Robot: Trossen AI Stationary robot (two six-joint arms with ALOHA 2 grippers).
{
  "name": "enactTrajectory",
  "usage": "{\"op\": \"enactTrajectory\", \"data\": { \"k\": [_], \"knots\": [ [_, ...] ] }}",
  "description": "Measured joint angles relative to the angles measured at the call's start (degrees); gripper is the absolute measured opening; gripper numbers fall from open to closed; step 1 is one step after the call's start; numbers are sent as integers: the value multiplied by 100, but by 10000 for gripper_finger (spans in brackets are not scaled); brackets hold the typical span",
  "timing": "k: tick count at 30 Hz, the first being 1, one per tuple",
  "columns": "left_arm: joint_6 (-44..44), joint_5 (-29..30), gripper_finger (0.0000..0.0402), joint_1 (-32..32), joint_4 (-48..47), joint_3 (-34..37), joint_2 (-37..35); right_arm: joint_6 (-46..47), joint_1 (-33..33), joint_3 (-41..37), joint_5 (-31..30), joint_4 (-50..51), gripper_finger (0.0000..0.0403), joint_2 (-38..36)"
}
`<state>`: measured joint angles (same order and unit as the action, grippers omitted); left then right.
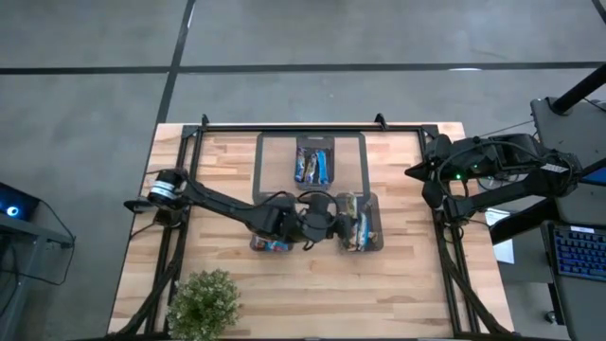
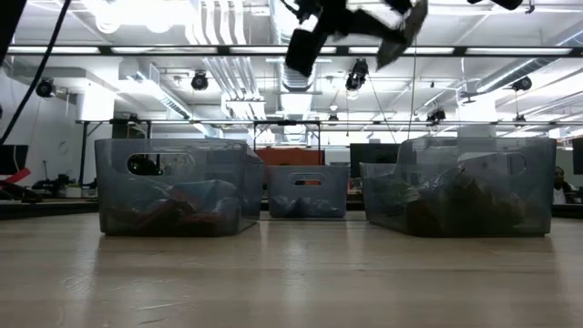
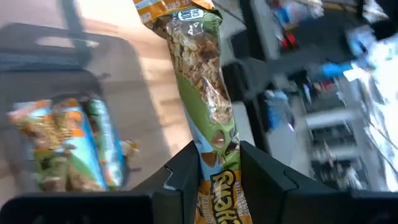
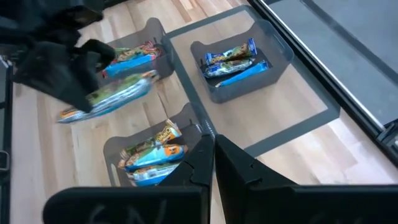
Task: Pick and place Granola Bars by type
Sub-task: Put the orange granola bar into the bottom right black bin
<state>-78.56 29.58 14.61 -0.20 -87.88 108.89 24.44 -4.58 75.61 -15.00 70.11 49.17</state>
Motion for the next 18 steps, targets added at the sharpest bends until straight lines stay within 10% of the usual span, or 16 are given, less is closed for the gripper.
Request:
{"op": "enactTrajectory", "data": {
  "k": [18],
  "knots": [
    [-623, 98, 90, -55, 976, -484, 1325, -243, -2, 0, 12, 3, 8, -80]
  ]
}}
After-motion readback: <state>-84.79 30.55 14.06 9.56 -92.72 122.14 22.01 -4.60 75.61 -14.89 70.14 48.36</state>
